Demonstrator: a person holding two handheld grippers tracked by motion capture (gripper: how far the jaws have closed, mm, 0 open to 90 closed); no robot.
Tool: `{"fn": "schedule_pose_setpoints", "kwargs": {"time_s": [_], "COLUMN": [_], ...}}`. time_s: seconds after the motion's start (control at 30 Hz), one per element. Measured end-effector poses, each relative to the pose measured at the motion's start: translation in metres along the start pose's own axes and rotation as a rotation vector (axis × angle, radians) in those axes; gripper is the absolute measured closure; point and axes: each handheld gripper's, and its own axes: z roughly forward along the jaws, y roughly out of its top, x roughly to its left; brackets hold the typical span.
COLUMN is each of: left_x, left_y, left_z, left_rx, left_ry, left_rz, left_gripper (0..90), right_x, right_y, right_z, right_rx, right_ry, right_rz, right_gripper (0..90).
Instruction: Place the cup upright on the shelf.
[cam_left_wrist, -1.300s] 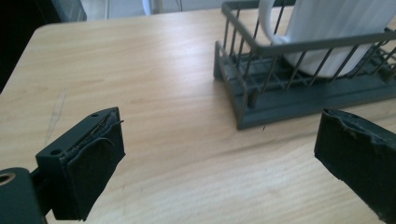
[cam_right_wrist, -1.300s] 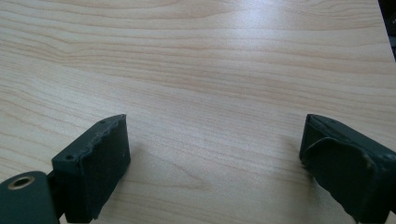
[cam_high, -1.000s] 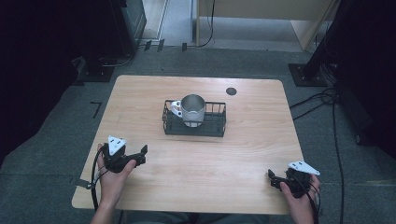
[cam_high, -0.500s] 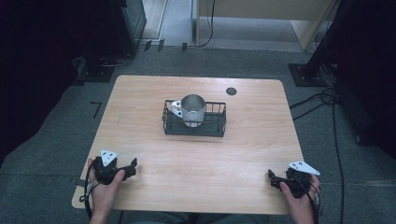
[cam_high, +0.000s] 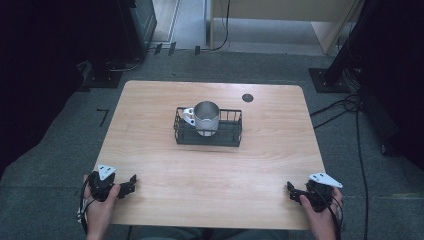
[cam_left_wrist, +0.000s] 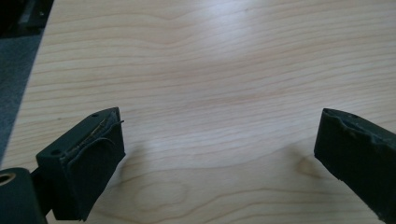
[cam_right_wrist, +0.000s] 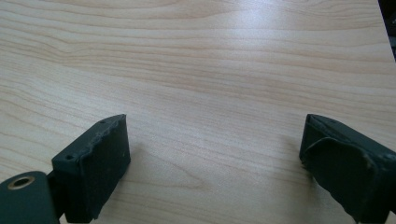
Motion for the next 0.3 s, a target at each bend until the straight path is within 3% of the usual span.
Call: {"fn": "schedule_pose_setpoints", "kwargs": {"time_s": [0.07,0.13,0.3], "left_x": [0.0038,0.0068,0.0046], "left_y": [0.0002,0.0007,0.0009], "left_z": [0.0009,0.0022,0.0024], "left_rx": [0.014,0.028,0.028], "left_ry": [-0.002,-0.039,-0.053], "left_rz": [0.005,-0.006,0.009], "left_gripper": [2.1,2.1,2.1], "right_x": [0.0,0.0,-0.0003], "right_y": [0.0,-0.0001,0.0001], "right_z": [0.0,0.0,0.0003], "right_rx": [0.0,0.0,0.004], "right_ry": [0.0,0.0,-0.008], "right_rz": [0.0,-0.001,0.007], "right_gripper": [7.9,7.8,6.2]}}
